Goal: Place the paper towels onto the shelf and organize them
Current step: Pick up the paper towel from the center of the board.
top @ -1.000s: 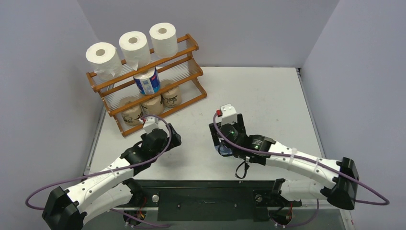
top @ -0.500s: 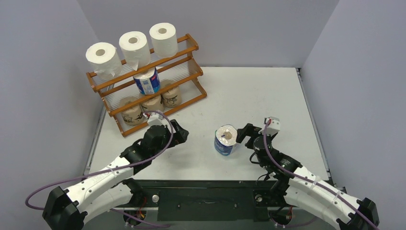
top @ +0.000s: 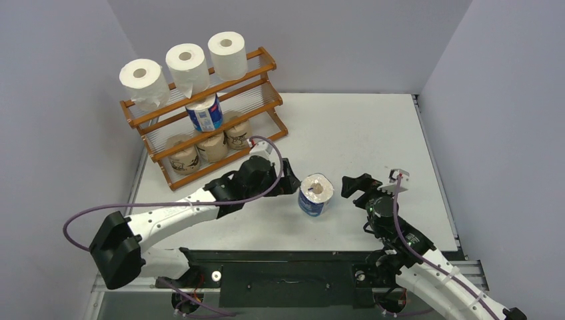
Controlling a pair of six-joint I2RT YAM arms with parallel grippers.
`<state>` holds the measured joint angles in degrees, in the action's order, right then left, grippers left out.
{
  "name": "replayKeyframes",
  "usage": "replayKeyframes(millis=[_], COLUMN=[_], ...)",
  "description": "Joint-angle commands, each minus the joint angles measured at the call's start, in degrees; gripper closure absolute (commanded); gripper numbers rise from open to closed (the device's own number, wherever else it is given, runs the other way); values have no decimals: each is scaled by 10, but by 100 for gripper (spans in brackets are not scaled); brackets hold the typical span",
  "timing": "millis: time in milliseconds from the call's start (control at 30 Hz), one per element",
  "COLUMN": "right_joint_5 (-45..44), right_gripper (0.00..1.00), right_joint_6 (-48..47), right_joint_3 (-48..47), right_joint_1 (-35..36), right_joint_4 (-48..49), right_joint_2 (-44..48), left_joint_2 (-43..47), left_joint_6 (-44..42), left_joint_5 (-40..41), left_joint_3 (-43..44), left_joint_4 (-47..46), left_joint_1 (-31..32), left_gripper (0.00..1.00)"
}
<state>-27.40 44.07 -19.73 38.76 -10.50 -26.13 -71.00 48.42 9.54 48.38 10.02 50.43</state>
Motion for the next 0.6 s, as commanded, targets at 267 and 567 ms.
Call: replayKeyframes(millis=[267,567], right_joint_5=[14,19], right_gripper=[14,15], right_joint_6=[-22,-24], right_joint_3=[14,19], right_joint_1=[-4,-5], right_joint_4=[-40,-41], right_joint_2=[37,39], left_joint_2=[-186,-239], left_joint_6=[-41,-50], left_joint_5=[7,42], left_joint_3=[184,238], left_joint_4=[71,132], left_joint_1=[59,73], left_gripper=[8,11])
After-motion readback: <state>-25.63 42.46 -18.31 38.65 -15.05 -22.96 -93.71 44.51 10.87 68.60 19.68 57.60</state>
